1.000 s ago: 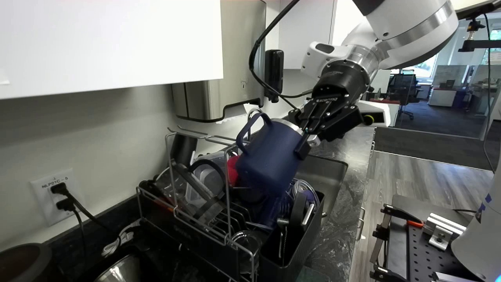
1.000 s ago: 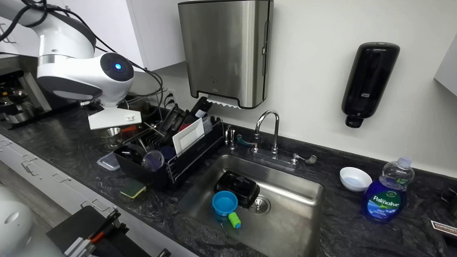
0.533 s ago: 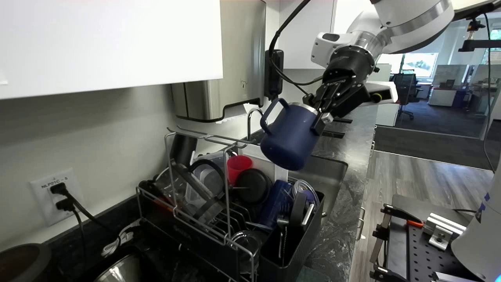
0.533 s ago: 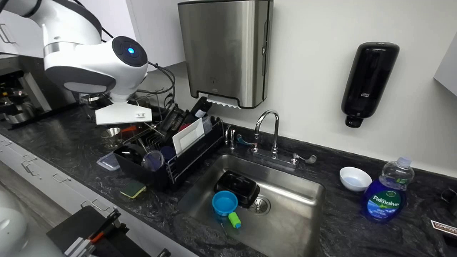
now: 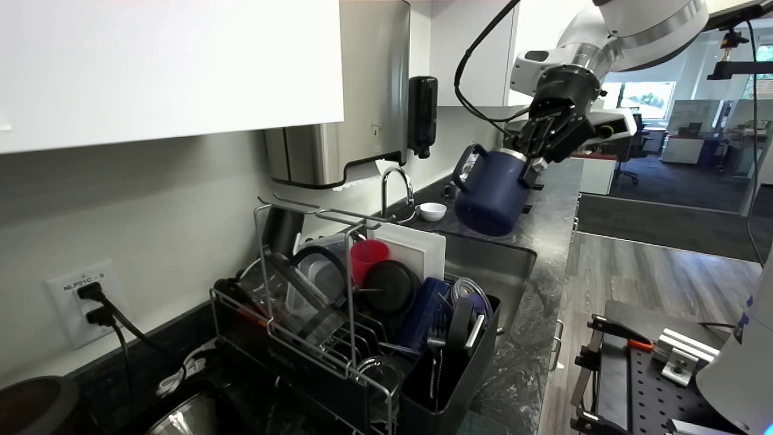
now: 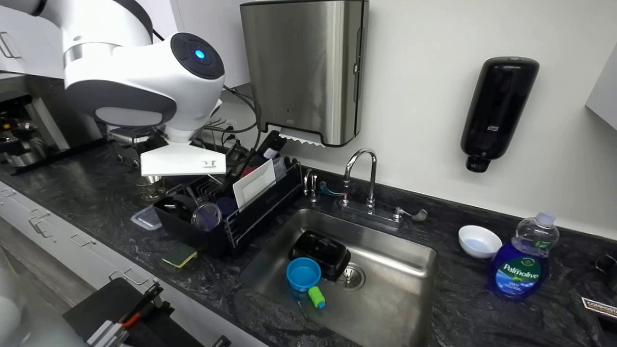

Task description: Remove the dark blue thermos from the dish rack and place it inside the sink

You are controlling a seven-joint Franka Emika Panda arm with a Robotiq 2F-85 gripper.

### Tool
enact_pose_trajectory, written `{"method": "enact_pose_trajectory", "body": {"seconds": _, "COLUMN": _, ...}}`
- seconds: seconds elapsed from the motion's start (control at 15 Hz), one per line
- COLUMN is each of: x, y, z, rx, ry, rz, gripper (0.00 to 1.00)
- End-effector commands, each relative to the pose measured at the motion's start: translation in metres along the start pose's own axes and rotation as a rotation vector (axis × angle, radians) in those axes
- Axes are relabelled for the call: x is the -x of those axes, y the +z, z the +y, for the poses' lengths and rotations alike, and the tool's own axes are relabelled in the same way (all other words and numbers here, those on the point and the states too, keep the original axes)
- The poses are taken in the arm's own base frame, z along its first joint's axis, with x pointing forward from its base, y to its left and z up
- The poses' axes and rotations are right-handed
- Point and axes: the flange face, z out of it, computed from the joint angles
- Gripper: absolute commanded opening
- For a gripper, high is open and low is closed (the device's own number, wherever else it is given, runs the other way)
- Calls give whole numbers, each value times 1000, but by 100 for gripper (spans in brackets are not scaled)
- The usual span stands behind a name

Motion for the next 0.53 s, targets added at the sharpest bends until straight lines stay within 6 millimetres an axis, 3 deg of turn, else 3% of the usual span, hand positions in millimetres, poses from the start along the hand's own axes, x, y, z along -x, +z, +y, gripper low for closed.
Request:
{"method": "enact_pose_trajectory", "body": {"seconds": 0.0, "x": 21, "y": -18, "z": 6, "rx": 30, "ry": 36, "rz": -35, "gripper": 2}}
{"method": "enact_pose_trajectory", "body": {"seconds": 0.47, "x": 71, "y": -43, "z": 37, "rx": 181, "ry": 155, "rz": -82, "gripper": 2}}
